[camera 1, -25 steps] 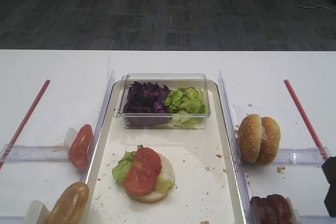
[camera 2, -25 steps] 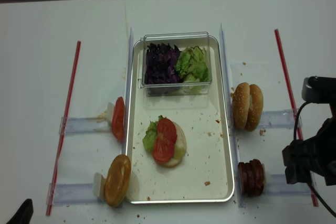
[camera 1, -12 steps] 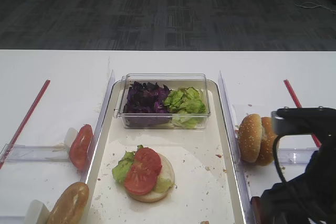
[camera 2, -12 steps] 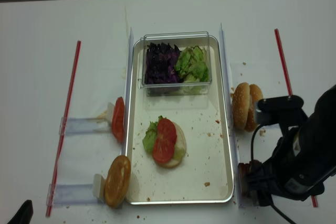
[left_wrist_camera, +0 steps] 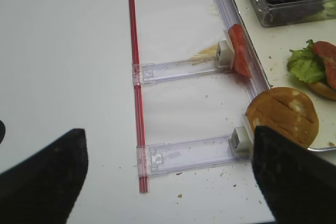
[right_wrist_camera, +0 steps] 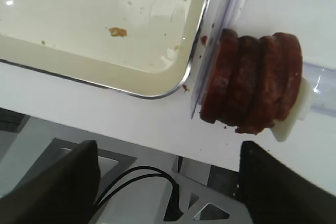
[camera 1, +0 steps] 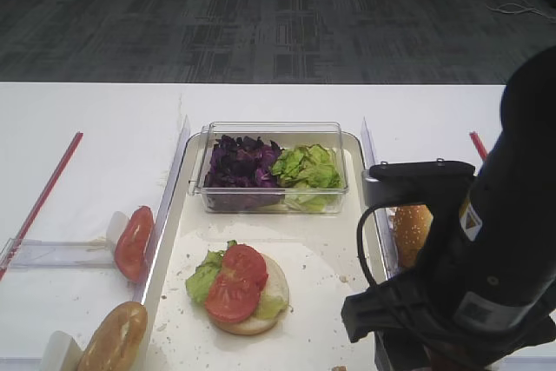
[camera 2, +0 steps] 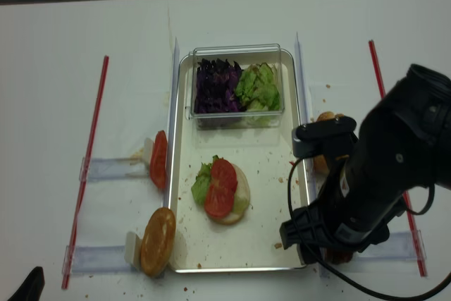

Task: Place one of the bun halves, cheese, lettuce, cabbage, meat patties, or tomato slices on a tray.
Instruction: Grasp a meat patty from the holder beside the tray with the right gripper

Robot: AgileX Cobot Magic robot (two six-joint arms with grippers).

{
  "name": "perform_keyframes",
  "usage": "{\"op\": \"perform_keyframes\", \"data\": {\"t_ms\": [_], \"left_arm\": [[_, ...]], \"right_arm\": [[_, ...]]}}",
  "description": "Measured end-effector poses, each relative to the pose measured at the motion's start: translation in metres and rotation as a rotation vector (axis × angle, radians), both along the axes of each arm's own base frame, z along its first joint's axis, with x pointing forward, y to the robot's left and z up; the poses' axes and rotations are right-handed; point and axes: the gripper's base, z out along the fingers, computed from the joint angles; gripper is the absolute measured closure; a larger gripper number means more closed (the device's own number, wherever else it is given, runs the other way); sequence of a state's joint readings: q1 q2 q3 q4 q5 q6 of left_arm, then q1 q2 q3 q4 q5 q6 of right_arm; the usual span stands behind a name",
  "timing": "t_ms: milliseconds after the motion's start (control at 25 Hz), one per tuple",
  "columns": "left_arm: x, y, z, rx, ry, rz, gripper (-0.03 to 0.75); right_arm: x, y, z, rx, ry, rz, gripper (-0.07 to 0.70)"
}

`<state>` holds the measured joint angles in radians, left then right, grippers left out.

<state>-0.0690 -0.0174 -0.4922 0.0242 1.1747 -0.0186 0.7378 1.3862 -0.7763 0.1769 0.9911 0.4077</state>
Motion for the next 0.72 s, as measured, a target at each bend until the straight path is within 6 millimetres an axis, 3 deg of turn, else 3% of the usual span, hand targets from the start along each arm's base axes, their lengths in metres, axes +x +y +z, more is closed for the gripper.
{"op": "perform_keyframes", "data": {"t_ms": [720], "left_arm": [[0.0000,0.0001,0.0000,0.001,0.000,0.001,0.099]], "right_arm": [[0.0106,0.0095,-0.0003,0.005,-0.007,-0.008,0.052]]}}
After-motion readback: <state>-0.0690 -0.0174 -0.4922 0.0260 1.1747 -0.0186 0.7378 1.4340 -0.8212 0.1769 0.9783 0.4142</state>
